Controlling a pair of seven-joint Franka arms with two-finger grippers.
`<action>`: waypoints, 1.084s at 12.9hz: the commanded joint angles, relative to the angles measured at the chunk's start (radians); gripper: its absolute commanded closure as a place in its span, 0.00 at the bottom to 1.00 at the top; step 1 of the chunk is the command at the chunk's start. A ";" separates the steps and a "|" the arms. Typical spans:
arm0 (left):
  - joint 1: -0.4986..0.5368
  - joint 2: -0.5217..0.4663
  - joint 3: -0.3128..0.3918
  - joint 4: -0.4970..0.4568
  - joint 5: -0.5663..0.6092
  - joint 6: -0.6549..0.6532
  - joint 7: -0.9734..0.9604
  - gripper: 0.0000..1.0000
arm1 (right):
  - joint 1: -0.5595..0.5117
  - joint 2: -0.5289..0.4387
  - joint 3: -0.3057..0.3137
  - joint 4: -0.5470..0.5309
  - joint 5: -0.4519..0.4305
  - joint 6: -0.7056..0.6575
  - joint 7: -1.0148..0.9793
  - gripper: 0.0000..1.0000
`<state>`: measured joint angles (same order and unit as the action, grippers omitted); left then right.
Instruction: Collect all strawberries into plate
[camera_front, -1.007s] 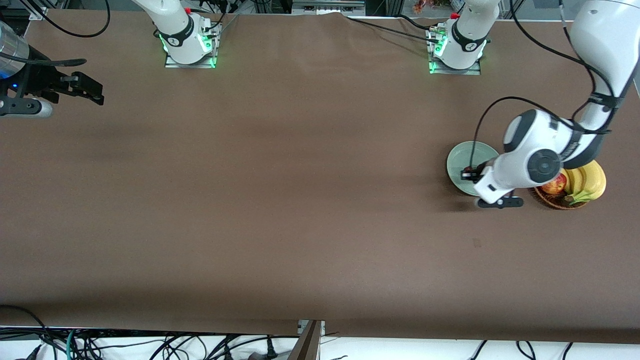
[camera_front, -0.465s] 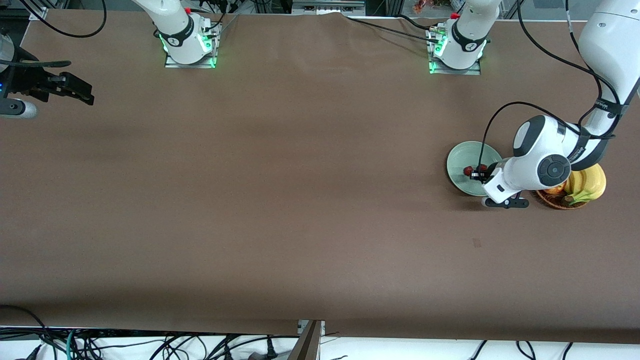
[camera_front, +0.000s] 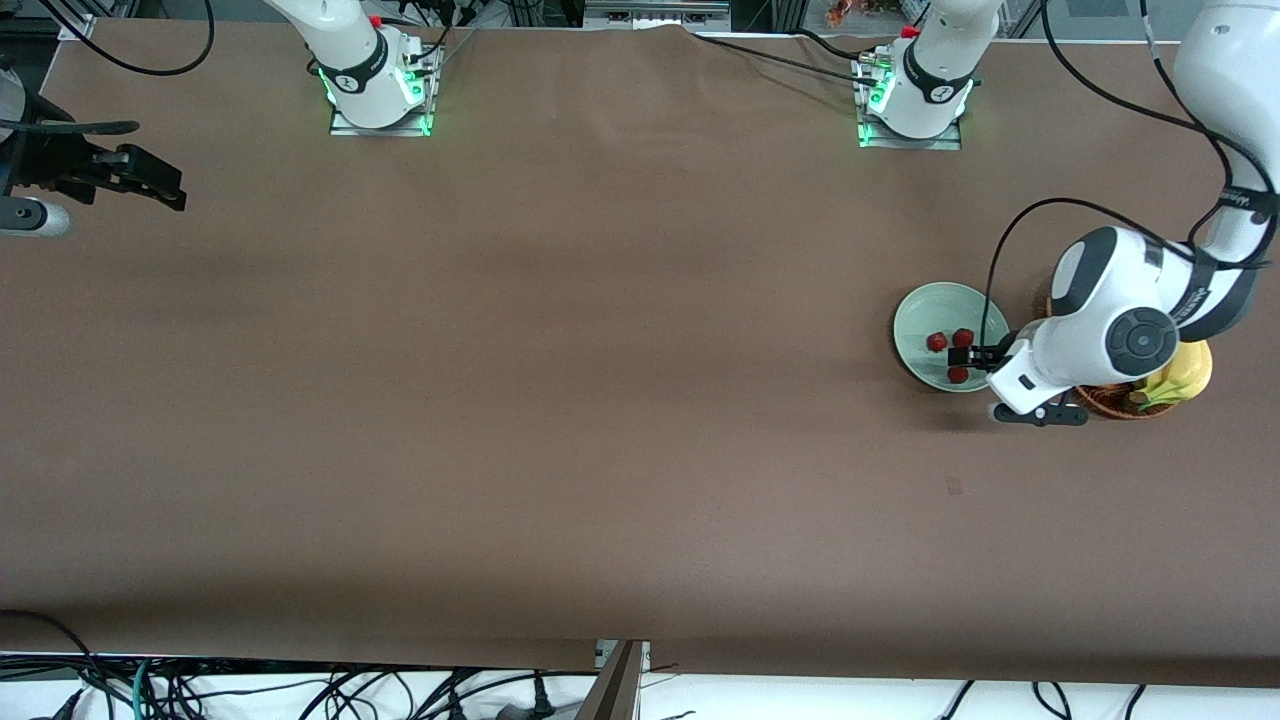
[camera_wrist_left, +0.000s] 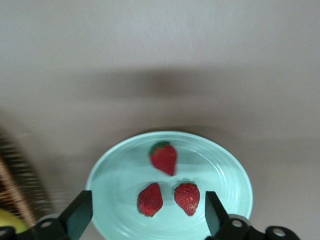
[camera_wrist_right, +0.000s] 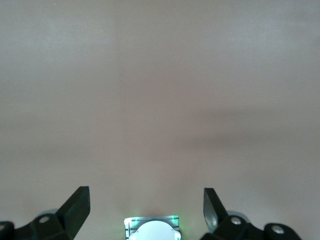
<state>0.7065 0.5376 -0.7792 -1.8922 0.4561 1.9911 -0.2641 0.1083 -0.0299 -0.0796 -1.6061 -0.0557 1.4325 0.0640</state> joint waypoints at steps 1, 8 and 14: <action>0.004 -0.118 -0.046 0.005 -0.016 -0.055 0.017 0.00 | -0.009 0.013 0.006 0.031 -0.013 -0.018 -0.004 0.00; -0.085 -0.269 0.007 0.180 -0.196 -0.242 0.175 0.00 | -0.009 0.013 0.004 0.034 -0.010 -0.017 -0.001 0.00; -0.557 -0.464 0.551 0.180 -0.434 -0.301 0.287 0.00 | -0.009 0.015 0.006 0.037 -0.009 0.003 -0.001 0.00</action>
<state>0.2565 0.1279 -0.3529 -1.7010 0.0707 1.7206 -0.0148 0.1068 -0.0262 -0.0799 -1.5953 -0.0558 1.4360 0.0640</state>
